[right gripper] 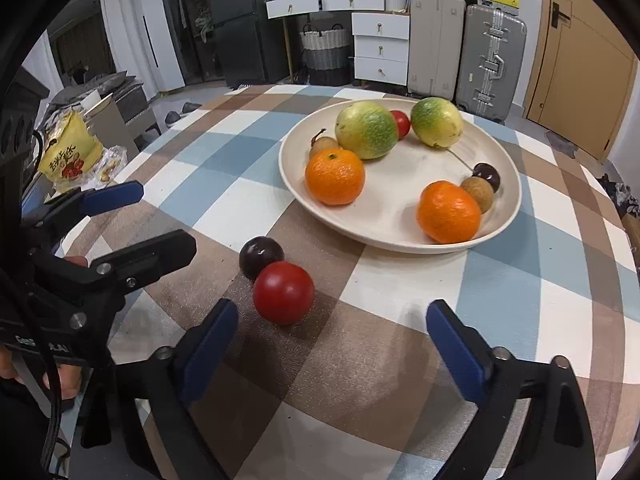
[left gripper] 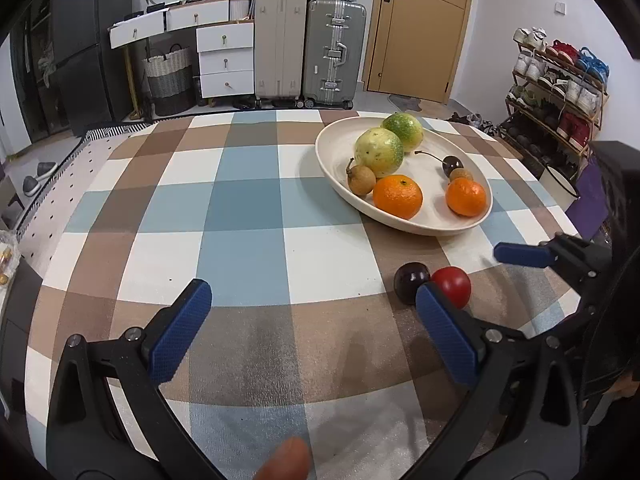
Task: Organize fruits
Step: 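Withdraw both tools from the plate toward the dark plum and tomato, then grasp the red tomato with the right tool while the left tool grasps the dark plum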
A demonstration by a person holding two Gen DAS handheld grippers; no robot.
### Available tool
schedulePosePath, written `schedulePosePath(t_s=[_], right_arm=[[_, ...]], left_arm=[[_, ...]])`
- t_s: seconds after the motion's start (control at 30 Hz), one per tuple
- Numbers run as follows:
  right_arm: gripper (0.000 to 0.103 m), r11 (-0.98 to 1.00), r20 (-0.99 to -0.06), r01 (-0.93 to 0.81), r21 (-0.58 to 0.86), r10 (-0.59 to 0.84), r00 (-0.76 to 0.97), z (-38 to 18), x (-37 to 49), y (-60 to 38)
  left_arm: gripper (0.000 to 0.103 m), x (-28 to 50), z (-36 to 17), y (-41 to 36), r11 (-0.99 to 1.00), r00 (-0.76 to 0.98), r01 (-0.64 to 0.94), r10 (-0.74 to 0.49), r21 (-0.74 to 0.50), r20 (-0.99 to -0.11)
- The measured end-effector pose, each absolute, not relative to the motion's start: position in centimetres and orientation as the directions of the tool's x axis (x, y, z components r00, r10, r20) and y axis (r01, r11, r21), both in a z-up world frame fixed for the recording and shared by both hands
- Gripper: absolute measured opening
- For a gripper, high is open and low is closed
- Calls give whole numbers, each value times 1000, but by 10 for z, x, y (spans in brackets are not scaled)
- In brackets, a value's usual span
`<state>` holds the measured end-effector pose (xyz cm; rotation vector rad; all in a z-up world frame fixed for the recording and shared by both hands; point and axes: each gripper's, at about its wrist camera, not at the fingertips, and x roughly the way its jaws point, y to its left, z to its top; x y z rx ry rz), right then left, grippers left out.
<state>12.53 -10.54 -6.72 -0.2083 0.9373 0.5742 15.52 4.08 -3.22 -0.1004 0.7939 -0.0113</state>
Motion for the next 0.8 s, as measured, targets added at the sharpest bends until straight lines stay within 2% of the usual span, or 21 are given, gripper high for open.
schedulePosePath(t_s=[0.03,0.13,0.33,0.4,0.47,0.53,0.8], right_arm=[[82,831,-810,-552,67,368,456,-69,126,-104],[79,832,-812,-552,64,365,456,-71,128,-102],[64,815,-801,-575,71,390,454,-70,128,-97],[56,808,-795,-584,74,401,454,-70,126,-96],[38,802,-791,-593,69,406,458,-69,125,-96],[32,800,-787,-595,81,418,455,-68,124,-99],[31,823,-762,-558,108,429,485,-60,119,-126]], left_arm=[[102,156,-32,42,994,698,-24,-59,-105,-714],[102,155,-30,50,992,700,-48,-47,-113,-713],[102,155,-30,53,989,701,-20,-92,-148,-707],[101,154,-31,49,991,703,-7,-90,-133,-706],[101,155,-33,45,994,699,-2,-79,-112,-710],[101,155,-35,43,995,694,-2,-71,-100,-717],[101,157,-39,44,993,686,-8,-81,-119,-723]])
